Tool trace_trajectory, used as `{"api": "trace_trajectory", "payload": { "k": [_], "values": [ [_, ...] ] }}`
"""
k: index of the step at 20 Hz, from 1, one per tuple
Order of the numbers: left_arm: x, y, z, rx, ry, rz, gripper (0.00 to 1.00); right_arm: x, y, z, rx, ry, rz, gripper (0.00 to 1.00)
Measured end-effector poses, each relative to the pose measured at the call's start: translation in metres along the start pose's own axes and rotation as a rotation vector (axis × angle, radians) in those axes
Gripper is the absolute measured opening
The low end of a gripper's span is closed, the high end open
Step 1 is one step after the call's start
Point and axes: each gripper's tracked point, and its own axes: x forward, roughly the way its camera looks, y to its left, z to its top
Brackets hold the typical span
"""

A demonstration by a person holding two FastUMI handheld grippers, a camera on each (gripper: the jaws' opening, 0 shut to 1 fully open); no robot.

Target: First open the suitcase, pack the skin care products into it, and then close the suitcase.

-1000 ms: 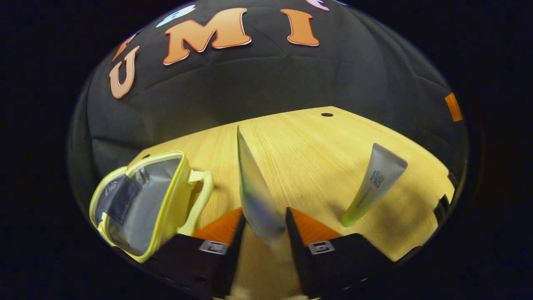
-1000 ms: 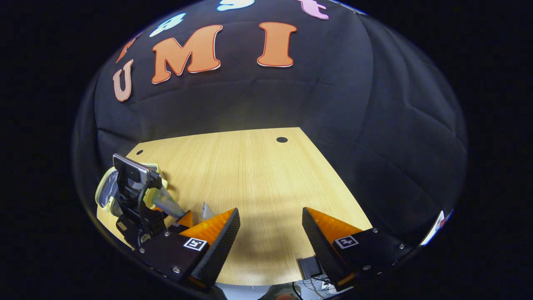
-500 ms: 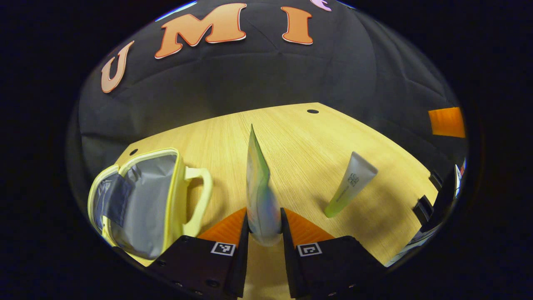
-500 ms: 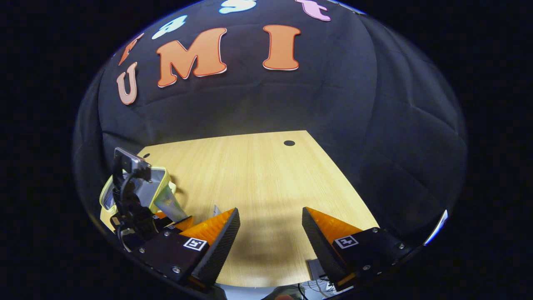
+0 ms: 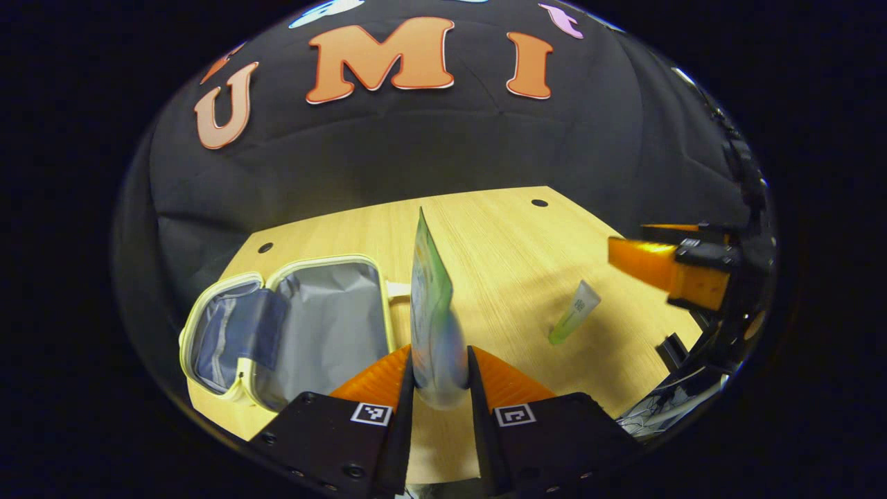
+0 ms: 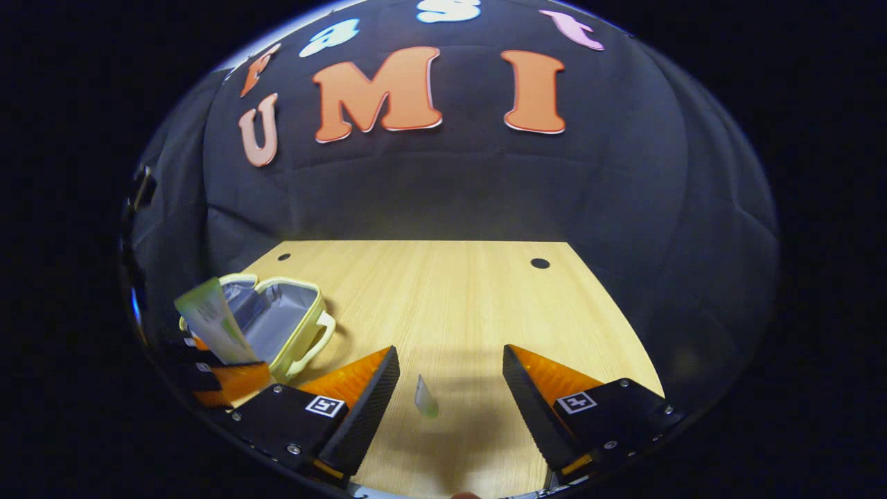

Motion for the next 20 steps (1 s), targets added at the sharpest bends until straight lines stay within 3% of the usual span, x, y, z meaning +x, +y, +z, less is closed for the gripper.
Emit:
{"api": "trace_trajectory", "payload": {
  "k": [11,13,14,15,16,17,18,20],
  "values": [
    [-0.029,0.058,-0.019,-0.101,0.017,0.137,0.40,0.054,0.022,-0.105,-0.130,0.240,0.111,0.93],
    [-0.028,0.061,-0.024,-0.118,0.028,0.146,0.40,0.064,0.022,-0.115,-0.132,0.269,0.105,0.85],
    [-0.028,0.064,-0.026,-0.124,0.032,0.152,0.40,0.066,0.022,-0.119,-0.126,0.280,0.102,0.75],
    [-0.029,0.066,-0.028,-0.129,0.033,0.157,0.40,0.069,0.021,-0.123,-0.117,0.293,0.097,0.74],
    [-0.030,0.068,-0.030,-0.136,0.034,0.160,0.39,0.072,0.022,-0.127,-0.112,0.312,0.101,0.59],
    [-0.030,0.070,-0.032,-0.146,0.036,0.161,0.39,0.072,0.022,-0.130,-0.116,0.332,0.100,0.53],
    [-0.030,0.072,-0.033,-0.159,0.041,0.161,0.40,0.073,0.022,-0.131,-0.122,0.334,0.105,0.31],
    [-0.032,0.079,-0.034,-0.177,0.048,0.160,0.39,0.071,0.019,-0.129,-0.141,0.341,0.091,0.33]
  ]
}}
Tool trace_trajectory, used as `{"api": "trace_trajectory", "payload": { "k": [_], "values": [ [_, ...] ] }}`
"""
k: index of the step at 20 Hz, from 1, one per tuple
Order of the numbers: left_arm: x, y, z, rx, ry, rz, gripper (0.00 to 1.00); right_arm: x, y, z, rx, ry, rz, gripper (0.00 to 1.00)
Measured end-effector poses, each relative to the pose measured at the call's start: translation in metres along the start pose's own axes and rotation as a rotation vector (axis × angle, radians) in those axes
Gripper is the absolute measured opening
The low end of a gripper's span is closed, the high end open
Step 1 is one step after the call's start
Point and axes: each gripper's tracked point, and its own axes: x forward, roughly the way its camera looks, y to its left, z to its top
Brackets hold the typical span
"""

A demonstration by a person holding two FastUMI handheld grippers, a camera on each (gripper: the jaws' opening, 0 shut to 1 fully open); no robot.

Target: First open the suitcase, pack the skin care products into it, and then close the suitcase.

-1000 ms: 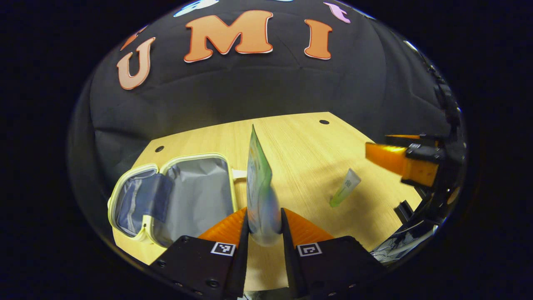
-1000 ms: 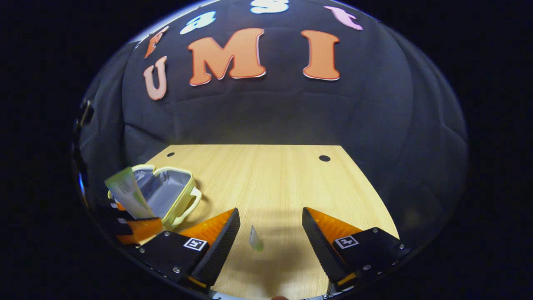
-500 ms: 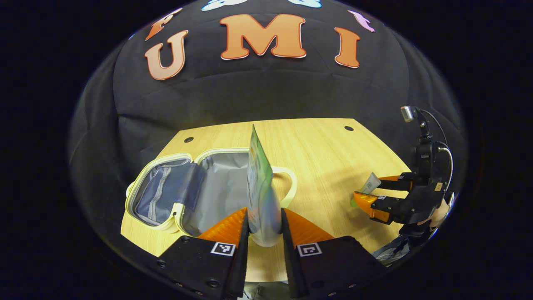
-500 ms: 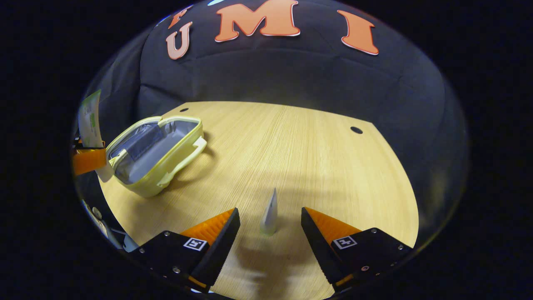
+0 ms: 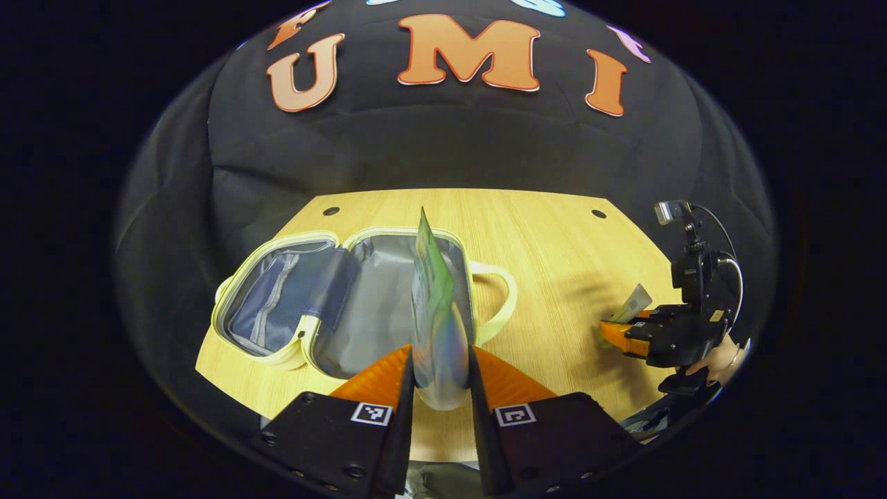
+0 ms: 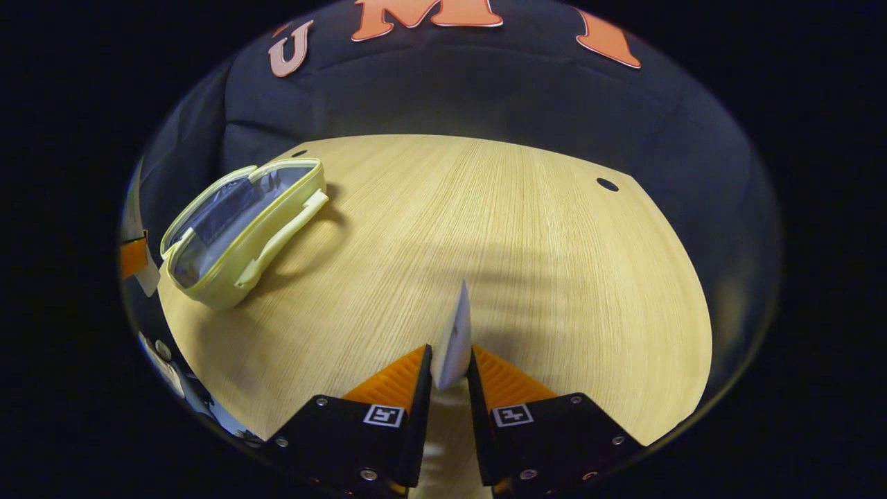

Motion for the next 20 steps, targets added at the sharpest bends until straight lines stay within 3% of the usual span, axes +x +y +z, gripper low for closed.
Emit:
{"api": "trace_trajectory", "payload": {
  "k": [3,6,7,8,10,15,19,20],
  "values": [
    [-0.003,0.017,0.010,0.018,0.010,-0.013,0.39,-0.014,0.004,0.010,0.038,-0.003,0.006,0.27],
    [-0.005,0.030,0.035,-0.010,0.054,-0.092,0.39,-0.038,0.015,0.031,0.090,-0.034,0.049,0.31],
    [-0.005,0.039,0.046,-0.024,0.076,-0.119,0.39,-0.046,0.019,0.038,0.101,-0.045,0.070,0.27],
    [-0.003,0.047,0.057,-0.026,0.096,-0.138,0.39,-0.052,0.024,0.044,0.113,-0.052,0.086,0.31],
    [0.010,0.068,0.075,0.041,0.146,-0.148,0.39,-0.062,0.032,0.052,0.137,-0.055,0.114,0.31],
    [0.052,0.075,0.063,0.170,0.407,-0.256,0.39,-0.088,0.054,0.054,0.229,-0.044,0.153,0.31],
    [0.088,0.079,0.039,0.087,0.615,-0.286,0.40,-0.109,0.060,0.053,0.303,-0.057,0.148,0.31],
    [0.095,0.080,0.033,0.059,0.656,-0.289,0.39,-0.113,0.060,0.051,0.326,-0.058,0.149,0.27]
  ]
}}
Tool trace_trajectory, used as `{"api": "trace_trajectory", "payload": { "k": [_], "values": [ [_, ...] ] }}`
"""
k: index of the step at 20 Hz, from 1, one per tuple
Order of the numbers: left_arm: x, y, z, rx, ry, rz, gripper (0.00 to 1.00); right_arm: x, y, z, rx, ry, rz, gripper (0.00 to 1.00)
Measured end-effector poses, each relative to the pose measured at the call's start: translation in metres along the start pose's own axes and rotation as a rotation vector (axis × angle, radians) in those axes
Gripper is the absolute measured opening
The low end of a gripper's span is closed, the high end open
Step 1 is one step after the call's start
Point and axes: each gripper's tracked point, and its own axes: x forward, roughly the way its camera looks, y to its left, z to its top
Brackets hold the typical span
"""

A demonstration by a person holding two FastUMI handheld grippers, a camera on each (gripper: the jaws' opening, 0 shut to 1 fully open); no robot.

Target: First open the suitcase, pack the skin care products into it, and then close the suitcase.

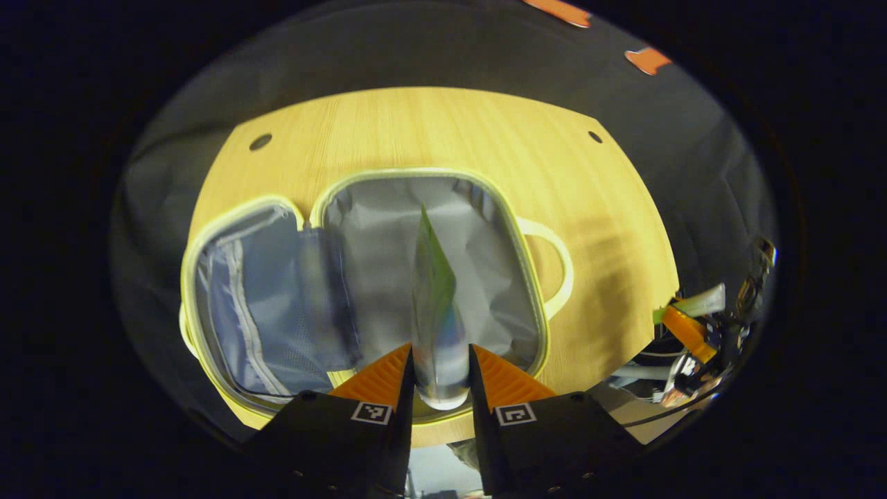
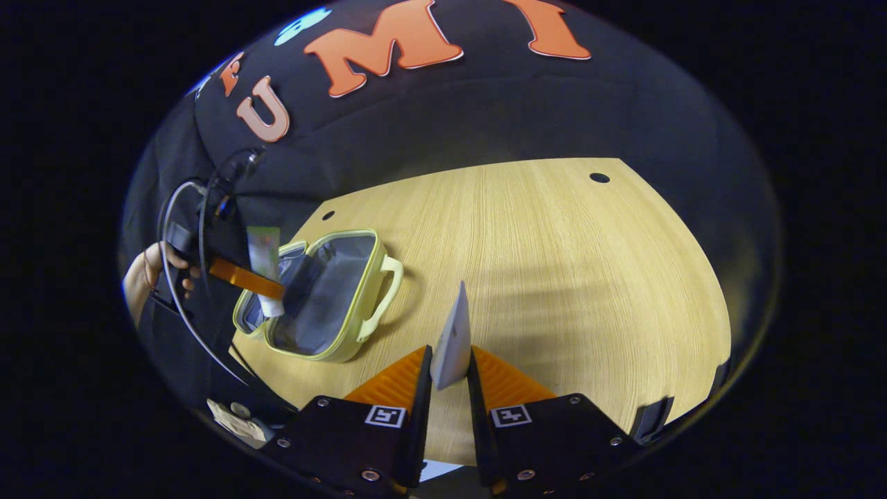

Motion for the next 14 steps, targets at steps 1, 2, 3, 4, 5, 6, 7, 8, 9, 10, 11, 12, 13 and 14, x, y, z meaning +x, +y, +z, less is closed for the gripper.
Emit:
{"api": "trace_trajectory", "payload": {
  "k": [1,2,3,4,5,6,7,8,9,10,11,12,13,14],
  "values": [
    [0.010,0.008,-0.003,-0.018,0.033,-0.001,0.40,-0.004,-0.002,0.000,0.021,-0.004,-0.006,0.31],
    [0.020,0.017,-0.005,-0.027,0.056,0.019,0.40,-0.006,-0.006,0.000,0.028,-0.006,-0.017,0.31],
    [0.026,0.024,-0.008,-0.023,0.077,0.044,0.40,-0.009,-0.011,0.000,0.033,-0.007,-0.030,0.31],
    [0.031,0.030,-0.010,-0.011,0.093,0.070,0.40,-0.012,-0.014,-0.002,0.038,-0.007,-0.038,0.31],
    [0.034,0.035,-0.011,-0.001,0.097,0.088,0.40,-0.014,-0.017,-0.003,0.043,-0.004,-0.044,0.31],
    [0.035,0.035,-0.012,0.006,0.099,0.092,0.40,-0.015,-0.019,-0.005,0.043,0.001,-0.047,0.31],
    [0.038,0.034,-0.011,0.004,0.094,0.096,0.40,-0.016,-0.021,-0.005,0.041,0.001,-0.052,0.31],
    [0.038,0.032,-0.011,0.000,0.087,0.090,0.41,-0.016,-0.023,-0.006,0.036,0.004,-0.056,0.36],
    [0.038,0.032,-0.011,-0.005,0.079,0.091,0.41,-0.016,-0.024,-0.007,0.032,0.009,-0.058,0.31],
    [0.036,0.034,-0.009,-0.007,0.062,0.105,0.43,-0.016,-0.023,-0.008,0.030,0.010,-0.057,0.31],
    [0.037,0.037,-0.005,-0.007,0.037,0.122,0.62,-0.017,-0.021,-0.007,0.027,0.006,-0.053,0.31],
    [0.032,0.040,-0.014,-0.011,0.016,0.134,0.81,-0.017,-0.019,-0.005,0.022,0.000,-0.050,0.36],
    [0.029,0.039,-0.001,-0.013,-0.002,0.137,1.00,-0.018,-0.018,-0.006,0.017,0.001,-0.048,0.31],
    [0.023,0.037,-0.002,-0.015,-0.014,0.134,0.96,-0.019,-0.017,-0.006,0.012,0.001,-0.045,0.31]
  ]
}}
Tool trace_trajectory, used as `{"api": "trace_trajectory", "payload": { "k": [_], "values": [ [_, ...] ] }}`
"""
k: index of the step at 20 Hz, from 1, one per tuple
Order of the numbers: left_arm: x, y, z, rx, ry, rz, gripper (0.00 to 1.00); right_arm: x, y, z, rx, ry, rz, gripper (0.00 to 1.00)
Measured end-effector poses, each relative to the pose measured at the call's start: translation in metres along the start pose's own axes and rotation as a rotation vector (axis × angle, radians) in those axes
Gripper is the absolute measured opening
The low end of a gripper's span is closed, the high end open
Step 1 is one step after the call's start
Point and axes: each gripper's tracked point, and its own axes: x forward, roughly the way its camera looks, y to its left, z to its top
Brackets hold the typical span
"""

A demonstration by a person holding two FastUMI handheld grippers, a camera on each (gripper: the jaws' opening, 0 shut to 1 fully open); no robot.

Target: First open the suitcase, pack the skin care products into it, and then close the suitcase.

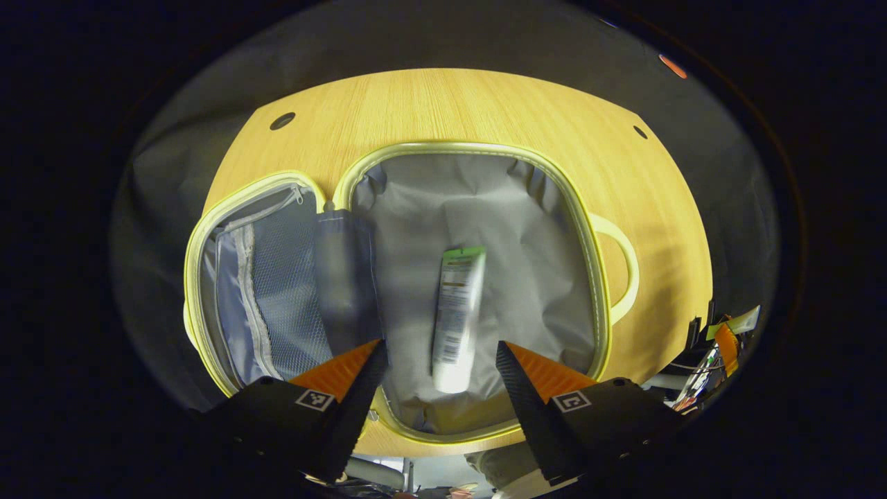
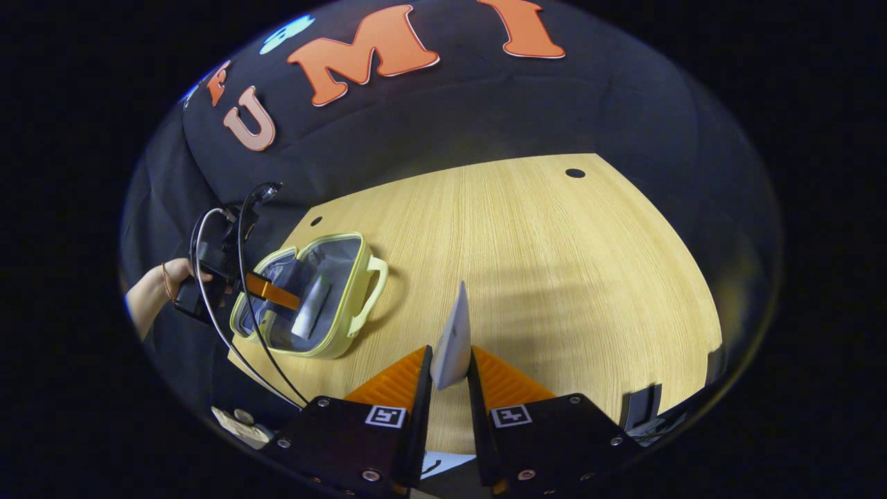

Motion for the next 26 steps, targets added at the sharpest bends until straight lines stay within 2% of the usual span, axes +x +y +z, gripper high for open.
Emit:
{"api": "trace_trajectory", "payload": {
  "k": [5,9,12,16,17,18,19,21,23,26],
  "values": [
    [-0.036,-0.012,-0.004,-0.017,-0.116,-0.048,0.99,-0.006,0.009,0.017,-0.046,-0.016,0.022,0.31],
    [-0.077,-0.005,-0.013,-0.072,-0.275,-0.037,0.99,-0.010,0.036,0.048,-0.120,-0.020,0.097,0.31],
    [-0.108,0.002,-0.027,-0.134,-0.381,-0.066,0.99,-0.009,0.072,0.068,-0.192,-0.004,0.167,0.31],
    [-0.137,0.029,-0.052,-0.282,-0.490,-0.104,0.98,0.001,0.142,0.090,-0.259,0.029,0.301,0.31],
    [-0.140,0.041,-0.059,-0.314,-0.516,-0.095,0.99,0.006,0.162,0.094,-0.284,0.043,0.337,0.31],
    [-0.145,0.052,-0.068,-0.342,-0.537,-0.077,0.98,0.014,0.178,0.097,-0.316,0.064,0.363,0.26],
    [-0.151,0.064,-0.079,-0.367,-0.554,-0.056,0.98,0.021,0.193,0.098,-0.348,0.087,0.388,0.31],
    [-0.162,0.092,-0.109,-0.404,-0.581,0.000,0.98,0.044,0.221,0.092,-0.397,0.134,0.440,0.31],
    [-0.173,0.116,-0.137,-0.440,-0.599,0.062,0.99,0.072,0.233,0.083,-0.414,0.204,0.467,0.31],
    [-0.178,0.132,-0.173,-0.516,-0.615,0.095,0.98,0.118,0.233,0.069,-0.412,0.333,0.472,0.31]
  ]
}}
